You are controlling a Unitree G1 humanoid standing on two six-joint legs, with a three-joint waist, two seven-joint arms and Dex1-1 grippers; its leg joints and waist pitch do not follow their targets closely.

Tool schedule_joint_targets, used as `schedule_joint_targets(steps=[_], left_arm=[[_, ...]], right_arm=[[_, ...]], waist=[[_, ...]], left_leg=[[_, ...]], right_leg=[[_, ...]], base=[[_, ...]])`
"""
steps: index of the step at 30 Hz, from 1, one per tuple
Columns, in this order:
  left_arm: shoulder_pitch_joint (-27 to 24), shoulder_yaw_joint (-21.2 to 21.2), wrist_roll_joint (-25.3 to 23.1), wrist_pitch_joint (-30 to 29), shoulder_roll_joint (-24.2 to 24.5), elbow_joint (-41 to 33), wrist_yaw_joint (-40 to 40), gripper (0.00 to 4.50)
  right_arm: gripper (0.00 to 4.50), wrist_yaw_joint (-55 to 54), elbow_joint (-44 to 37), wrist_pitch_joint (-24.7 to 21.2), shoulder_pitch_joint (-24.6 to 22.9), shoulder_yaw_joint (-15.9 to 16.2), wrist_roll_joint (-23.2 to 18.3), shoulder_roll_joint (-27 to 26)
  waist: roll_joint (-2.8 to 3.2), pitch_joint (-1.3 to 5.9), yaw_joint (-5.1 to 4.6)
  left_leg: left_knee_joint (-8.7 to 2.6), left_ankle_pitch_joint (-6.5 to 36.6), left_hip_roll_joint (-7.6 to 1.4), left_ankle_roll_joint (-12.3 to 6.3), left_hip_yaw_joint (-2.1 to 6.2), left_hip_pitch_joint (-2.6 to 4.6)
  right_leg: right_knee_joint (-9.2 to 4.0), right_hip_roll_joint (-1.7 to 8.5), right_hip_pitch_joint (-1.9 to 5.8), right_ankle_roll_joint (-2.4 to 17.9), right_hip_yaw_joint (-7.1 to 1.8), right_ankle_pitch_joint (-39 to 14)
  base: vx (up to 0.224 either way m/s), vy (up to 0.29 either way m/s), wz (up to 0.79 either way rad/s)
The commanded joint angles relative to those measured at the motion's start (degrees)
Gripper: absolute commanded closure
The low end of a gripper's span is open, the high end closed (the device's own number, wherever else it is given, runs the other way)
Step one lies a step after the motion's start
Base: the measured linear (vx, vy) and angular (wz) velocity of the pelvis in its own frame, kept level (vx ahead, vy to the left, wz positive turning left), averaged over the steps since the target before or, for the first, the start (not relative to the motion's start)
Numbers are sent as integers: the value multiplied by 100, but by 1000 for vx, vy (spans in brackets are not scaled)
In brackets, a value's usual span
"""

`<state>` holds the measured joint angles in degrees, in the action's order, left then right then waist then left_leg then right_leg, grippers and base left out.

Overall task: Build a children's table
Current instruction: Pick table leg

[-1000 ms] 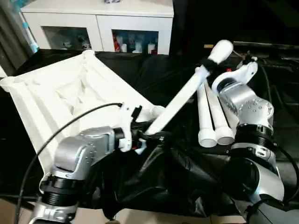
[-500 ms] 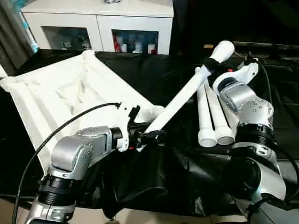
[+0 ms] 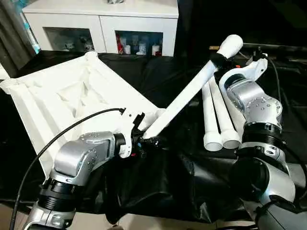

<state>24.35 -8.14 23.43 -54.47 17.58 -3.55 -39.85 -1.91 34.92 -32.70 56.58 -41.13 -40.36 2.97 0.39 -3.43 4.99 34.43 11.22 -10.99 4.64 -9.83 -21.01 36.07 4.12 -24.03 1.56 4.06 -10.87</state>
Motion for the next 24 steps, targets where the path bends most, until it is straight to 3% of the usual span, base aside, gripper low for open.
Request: schedule_joint_targets(steps=[1, 11, 12, 14, 18, 23, 24], left_arm=[[35, 179, 17, 144, 21, -9, 81, 288], [162, 268, 109, 345, 201, -58, -166, 304], [188, 306, 119, 398, 222, -54, -190, 305], [234, 355, 103, 436, 249, -35, -166, 306], [448, 516, 121, 525, 444, 50, -261, 307], [660, 738, 214, 547, 632, 222, -380, 309], [682, 740, 215, 559, 675, 248, -413, 309]], right_arm=[[265, 25, 42, -3, 110, 85, -115, -33], [265, 37, 109, 178, 92, 216, -46, 25], [230, 136, 116, 263, 68, 278, 1, 46], [195, 283, 113, 231, 41, 302, -46, 64], [170, 474, -8, -38, -189, 453, -61, 148], [120, 588, -127, -186, -448, 494, -127, 245], [110, 659, -196, -258, -494, 544, -134, 274]], waist=[[-4, 469, 4], [17, 469, -2], [35, 475, -1], [16, 475, -1], [-10, 470, 6], [45, 486, 25], [27, 493, 23]], left_leg=[[-317, 126, -72, -117, -13, 8], [-318, 158, -72, -90, -8, 10], [-312, 145, -71, -84, -6, 10], [-312, 170, -68, -97, -7, 6], [-312, 90, -54, -147, -4, -4], [-301, 20, -57, -80, 3, 9], [-300, 5, -58, -97, 2, 14]], right_leg=[[-318, 284, 418, 970, -248, -145], [-313, 280, 420, 986, -250, -130], [-310, 280, 416, 1000, -245, -90], [-307, 278, 433, 1019, -248, -63], [-306, 272, 445, 1018, -252, -31], [-290, 277, 442, 1072, -252, 81], [-281, 271, 444, 1091, -250, 168]], base=[[0, 0, 0], [0, 0, 0], [0, 0, 0], [0, 0, 0], [0, 0, 0], [0, 0, 0], [0, 0, 0]])
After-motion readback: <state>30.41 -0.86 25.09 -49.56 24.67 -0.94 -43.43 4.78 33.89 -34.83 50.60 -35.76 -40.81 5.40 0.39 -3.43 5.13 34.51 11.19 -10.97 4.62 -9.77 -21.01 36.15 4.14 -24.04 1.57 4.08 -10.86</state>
